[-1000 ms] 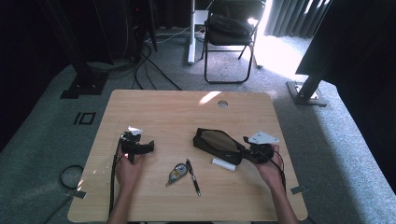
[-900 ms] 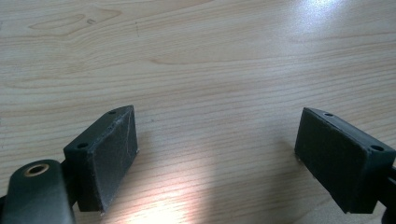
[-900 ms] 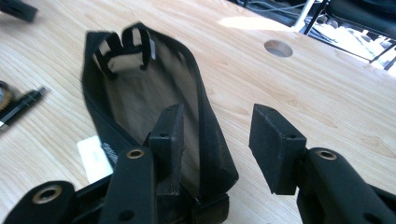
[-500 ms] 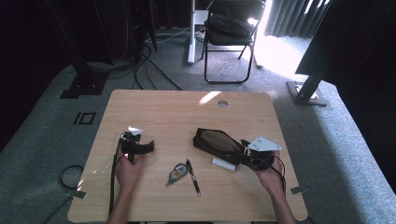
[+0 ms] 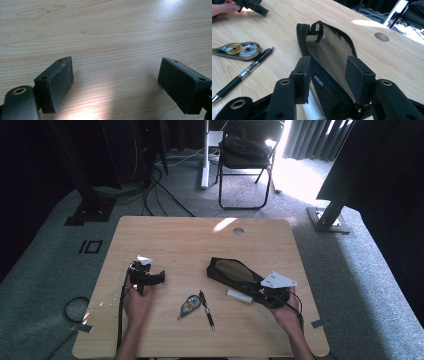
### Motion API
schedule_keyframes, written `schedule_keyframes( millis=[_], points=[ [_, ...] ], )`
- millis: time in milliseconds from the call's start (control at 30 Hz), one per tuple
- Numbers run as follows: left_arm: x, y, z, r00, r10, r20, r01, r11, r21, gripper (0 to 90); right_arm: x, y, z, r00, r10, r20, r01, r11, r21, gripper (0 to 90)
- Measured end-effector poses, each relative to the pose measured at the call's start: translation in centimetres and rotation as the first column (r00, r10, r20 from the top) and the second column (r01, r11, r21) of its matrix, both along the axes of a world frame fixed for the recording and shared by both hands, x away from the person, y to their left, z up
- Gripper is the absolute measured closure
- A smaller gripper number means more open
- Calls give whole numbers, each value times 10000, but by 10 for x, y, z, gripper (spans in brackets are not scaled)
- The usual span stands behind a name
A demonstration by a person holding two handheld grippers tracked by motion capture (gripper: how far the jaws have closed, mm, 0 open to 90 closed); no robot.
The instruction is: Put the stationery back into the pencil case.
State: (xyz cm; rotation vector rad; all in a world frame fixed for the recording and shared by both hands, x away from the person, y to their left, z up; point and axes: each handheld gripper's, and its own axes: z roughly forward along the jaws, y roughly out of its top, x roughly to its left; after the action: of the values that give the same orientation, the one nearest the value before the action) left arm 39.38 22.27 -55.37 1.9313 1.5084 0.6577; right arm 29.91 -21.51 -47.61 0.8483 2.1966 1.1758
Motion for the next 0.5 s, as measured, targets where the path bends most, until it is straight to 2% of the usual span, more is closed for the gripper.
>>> schedule_keyframes(
  millis=[500],
  points=[
    [0, 0, 0, 10000, 6, -1, -6, 10000, -1, 134, -9, 13, -10, 9988, 373, -306, -377, 9992, -112, 554]
  ],
)
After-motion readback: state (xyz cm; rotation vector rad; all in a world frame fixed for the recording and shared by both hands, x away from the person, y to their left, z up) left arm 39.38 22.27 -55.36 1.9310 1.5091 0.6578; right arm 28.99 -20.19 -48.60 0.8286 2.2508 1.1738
